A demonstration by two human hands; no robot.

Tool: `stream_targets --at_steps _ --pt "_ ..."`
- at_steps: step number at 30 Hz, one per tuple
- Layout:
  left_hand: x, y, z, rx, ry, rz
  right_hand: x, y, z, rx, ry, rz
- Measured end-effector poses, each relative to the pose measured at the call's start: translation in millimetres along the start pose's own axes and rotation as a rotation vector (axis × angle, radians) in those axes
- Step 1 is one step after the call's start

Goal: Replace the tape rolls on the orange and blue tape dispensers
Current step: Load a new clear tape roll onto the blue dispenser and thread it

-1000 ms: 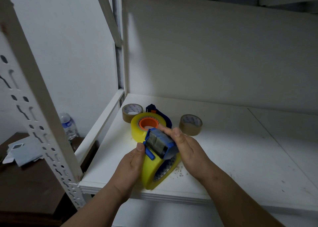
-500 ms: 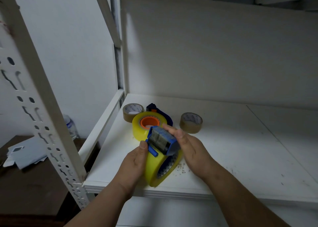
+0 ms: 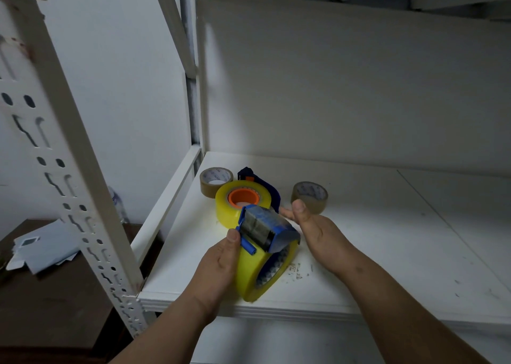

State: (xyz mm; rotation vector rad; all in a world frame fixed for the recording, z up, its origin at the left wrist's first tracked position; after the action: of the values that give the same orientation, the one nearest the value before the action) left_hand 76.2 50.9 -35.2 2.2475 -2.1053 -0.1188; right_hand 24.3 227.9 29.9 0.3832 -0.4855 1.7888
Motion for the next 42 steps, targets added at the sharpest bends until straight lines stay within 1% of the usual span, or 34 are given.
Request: stream_targets --at_steps 2,3,5,9,15,20,22,26,30,33,36,38,42 --pt "0.8 -0.9 1.0 -0.006 -0.008 0.000 -7.1 -6.3 5.8 0.117 0.055 -0.062" --pt "0.9 -1.1 1.2 -0.008 -0.007 0.004 -13.8 -9.9 9.0 0.174 0.065 -0.049" --pt "1.2 -0.8 2.1 -0.009 0.003 0.009 -26.1 -14.7 11.1 0.215 0.070 0.009" --pt "-0.1 1.4 -0.4 -0.005 0.006 0.005 -21.7 -8.7 6.1 0.170 0.087 0.039" --pt "-1.2 0.1 -2.7 0.003 0.017 0.024 -14.0 -2.2 -28.1 -0.014 0.106 -0.003" --pt "-2.4 4.1 -2.5 0.041 -0.035 0.018 -19.8 -9.3 -33.4 0.007 0.108 -0.062" --pt "-5.8 6.6 -4.0 0.072 -0.068 0.005 -18.4 -11.2 -35.2 0.027 0.082 -0.055" --pt "-8.4 16.0 -9.8 0.149 -0.133 -0.091 -20.0 -14.0 -42.2 0.067 -0.104 -0.060" --pt "-23.2 31.0 -7.9 0.400 -0.242 -0.187 -14.6 -11.8 -54.2 0.058 -0.198 -0.174" --pt "-37.2 36.2 -2.9 0.527 -0.402 -0.125 -7.5 -8.4 -63.5 0.009 -0.222 -0.202" --pt "-47.1 39.9 -1.2 0.536 -0.490 -0.016 7.5 0.7 -71.2 -0.061 -0.287 -0.230" --pt "-55.3 41.5 -2.9 0.526 -0.487 0.033 19.4 7.7 -76.6 -0.121 -0.316 -0.237" --pt "-69.5 50.5 -2.2 0.508 -0.402 0.068 40.3 17.6 -85.6 -0.210 -0.360 -0.244"
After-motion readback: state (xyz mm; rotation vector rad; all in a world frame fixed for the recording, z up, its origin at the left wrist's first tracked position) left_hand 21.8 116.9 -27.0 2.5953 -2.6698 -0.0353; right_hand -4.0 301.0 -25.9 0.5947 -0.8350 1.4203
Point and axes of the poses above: each hand's wrist, its own y-axis towards the middle knuckle, its own x-axis out of the back of the hand, z = x × y, the point moved 4 cm from there along y, towards the middle knuckle, and after that the axes turned 9 degrees about -x, right-handed, at the moved point
